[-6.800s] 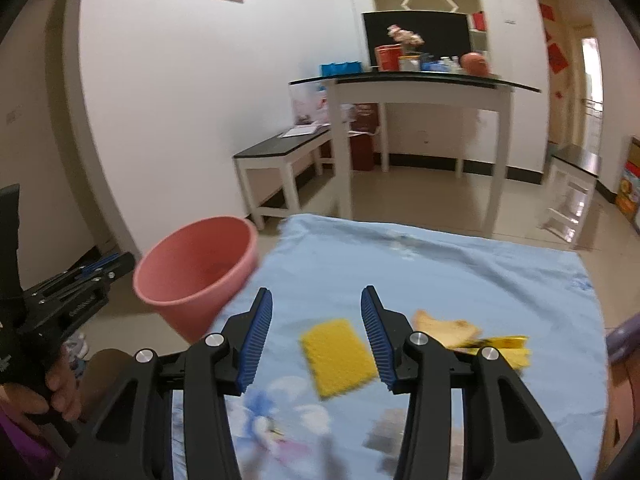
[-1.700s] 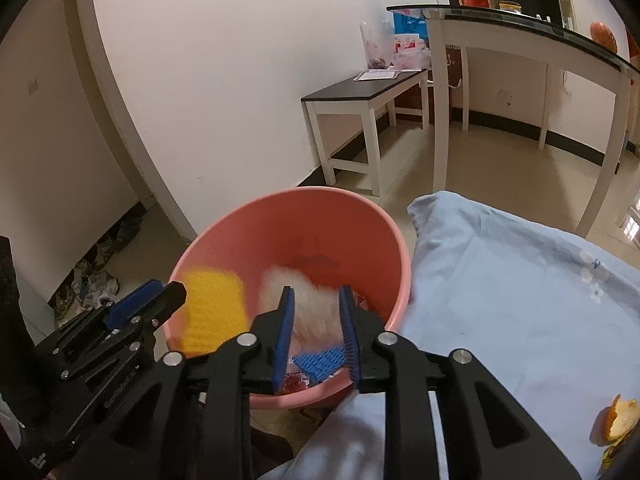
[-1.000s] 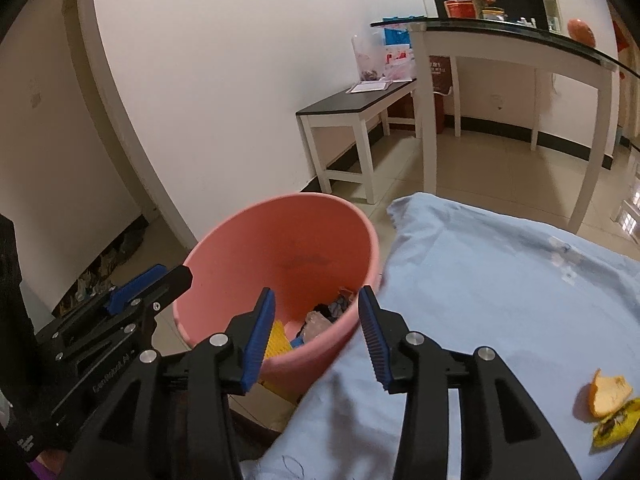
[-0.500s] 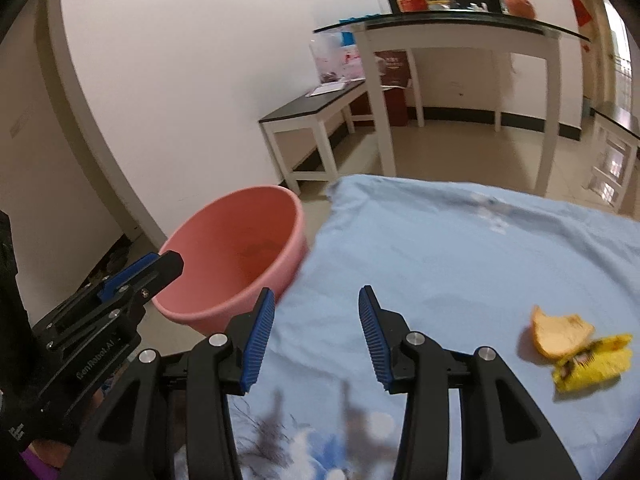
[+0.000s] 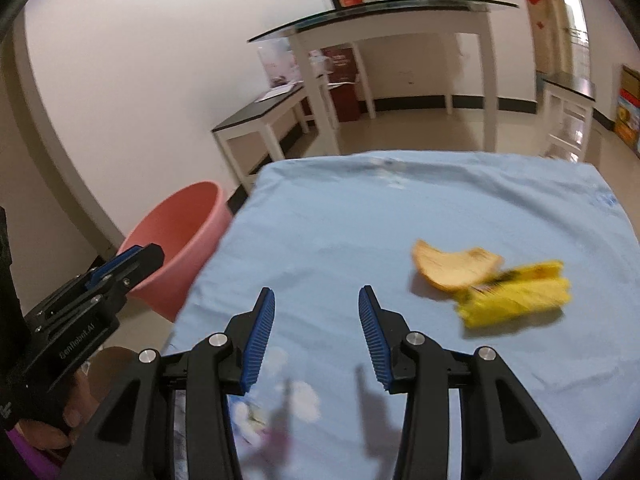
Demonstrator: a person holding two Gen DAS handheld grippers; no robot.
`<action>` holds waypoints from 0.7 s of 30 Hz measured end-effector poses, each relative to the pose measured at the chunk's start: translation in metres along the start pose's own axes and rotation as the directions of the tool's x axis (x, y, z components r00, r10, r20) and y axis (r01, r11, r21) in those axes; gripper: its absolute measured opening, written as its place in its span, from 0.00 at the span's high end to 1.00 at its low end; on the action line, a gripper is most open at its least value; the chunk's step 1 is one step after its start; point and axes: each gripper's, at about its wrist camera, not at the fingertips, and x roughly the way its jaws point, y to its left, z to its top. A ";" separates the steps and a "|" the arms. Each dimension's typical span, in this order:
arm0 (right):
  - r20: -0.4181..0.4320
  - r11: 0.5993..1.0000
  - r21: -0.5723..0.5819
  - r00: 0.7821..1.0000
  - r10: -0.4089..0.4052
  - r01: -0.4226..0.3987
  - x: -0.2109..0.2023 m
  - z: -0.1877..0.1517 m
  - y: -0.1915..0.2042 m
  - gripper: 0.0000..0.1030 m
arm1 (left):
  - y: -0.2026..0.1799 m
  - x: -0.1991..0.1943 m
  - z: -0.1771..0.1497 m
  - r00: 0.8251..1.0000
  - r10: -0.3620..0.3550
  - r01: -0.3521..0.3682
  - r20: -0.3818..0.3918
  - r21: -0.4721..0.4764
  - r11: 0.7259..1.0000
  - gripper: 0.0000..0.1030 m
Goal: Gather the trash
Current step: 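Move both open tools back over the orange peel and yellow wrapper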
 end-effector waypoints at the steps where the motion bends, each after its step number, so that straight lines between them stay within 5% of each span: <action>1: 0.002 1.000 0.009 1.000 -0.007 0.007 -0.004 -0.002 -0.006 0.58 | -0.004 0.001 0.000 1.000 -0.005 0.005 -0.004 0.005 1.000 0.70; 11: 0.061 0.987 0.127 0.992 -0.107 0.099 -0.042 -0.005 -0.079 0.58 | -0.046 0.023 -0.004 0.993 -0.094 0.099 -0.075 0.059 0.993 0.70; 21: 0.074 0.965 0.232 0.987 -0.139 0.119 -0.055 -0.011 -0.128 0.54 | -0.092 0.067 0.010 0.949 -0.259 0.265 -0.182 0.007 0.964 0.70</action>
